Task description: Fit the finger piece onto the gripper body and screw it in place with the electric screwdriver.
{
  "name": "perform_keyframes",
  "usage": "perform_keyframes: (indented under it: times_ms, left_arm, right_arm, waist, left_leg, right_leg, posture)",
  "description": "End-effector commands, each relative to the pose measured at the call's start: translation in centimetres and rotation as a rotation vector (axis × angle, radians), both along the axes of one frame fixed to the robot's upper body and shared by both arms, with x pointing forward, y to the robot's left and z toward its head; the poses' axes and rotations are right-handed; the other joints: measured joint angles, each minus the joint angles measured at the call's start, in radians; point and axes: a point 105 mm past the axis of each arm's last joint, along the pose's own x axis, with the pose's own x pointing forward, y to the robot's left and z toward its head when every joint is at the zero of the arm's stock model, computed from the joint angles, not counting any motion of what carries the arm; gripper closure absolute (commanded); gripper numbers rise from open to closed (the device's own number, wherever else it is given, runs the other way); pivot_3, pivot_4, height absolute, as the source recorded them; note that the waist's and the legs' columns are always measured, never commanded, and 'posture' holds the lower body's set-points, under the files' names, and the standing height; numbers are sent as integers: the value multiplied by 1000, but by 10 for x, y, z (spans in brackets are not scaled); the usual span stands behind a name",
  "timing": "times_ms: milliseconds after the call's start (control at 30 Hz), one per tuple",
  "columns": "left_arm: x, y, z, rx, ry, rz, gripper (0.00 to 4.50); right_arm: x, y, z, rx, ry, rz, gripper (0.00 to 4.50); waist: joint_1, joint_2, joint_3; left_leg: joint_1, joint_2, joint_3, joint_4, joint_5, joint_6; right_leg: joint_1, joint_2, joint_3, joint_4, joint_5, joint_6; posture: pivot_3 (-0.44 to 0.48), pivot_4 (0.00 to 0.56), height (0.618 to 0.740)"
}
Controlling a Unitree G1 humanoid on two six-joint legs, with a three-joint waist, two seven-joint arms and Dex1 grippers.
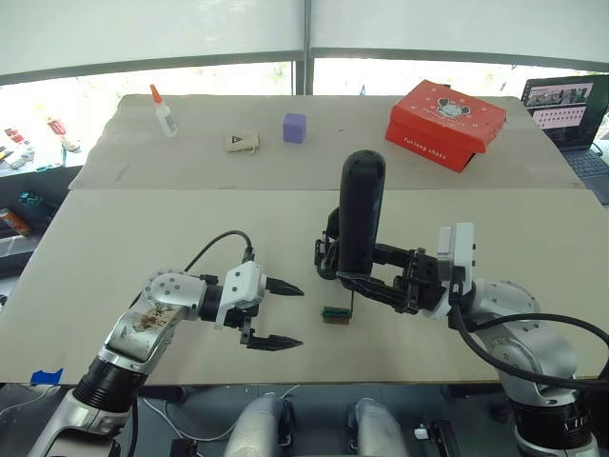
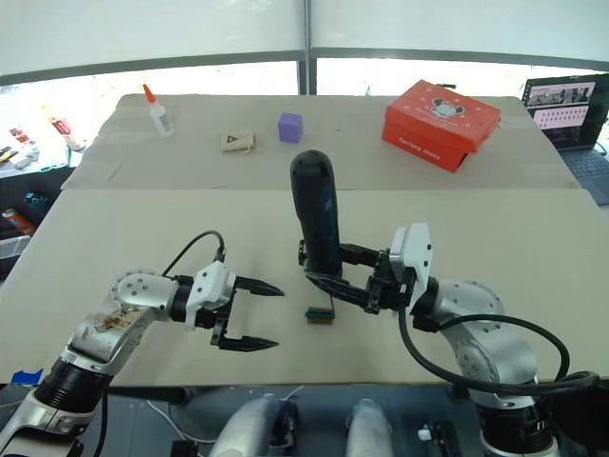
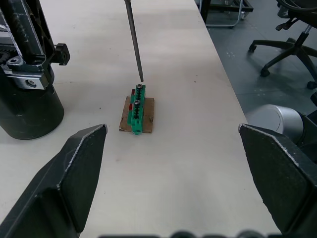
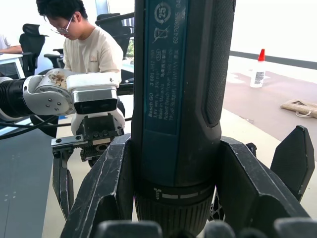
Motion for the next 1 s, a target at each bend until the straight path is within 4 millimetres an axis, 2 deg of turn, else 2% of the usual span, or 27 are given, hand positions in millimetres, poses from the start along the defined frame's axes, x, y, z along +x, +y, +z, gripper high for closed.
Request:
perform_keyframes:
  times_ms: [33, 1000]
  left_arm:
    - [-1, -3, 7, -4, -26, -22, 0]
    - [1, -3, 8, -4, -27, -21, 0]
  right_arm:
    - [-8, 4, 17, 32, -94, 34, 2578]
    - [-3, 6, 15, 12, -99, 34, 2578]
  waist:
    - [0, 0, 0]
    - [0, 0, 0]
  left_leg:
    - [0, 0, 0, 0, 0, 0]
    - [0, 0, 0, 0, 0, 0]
  right_leg:
    - [0, 0, 0, 0, 0, 0]
    - [0, 0, 0, 0, 0, 0]
  posture:
    - [0, 150, 740]
    - [0, 150, 740]
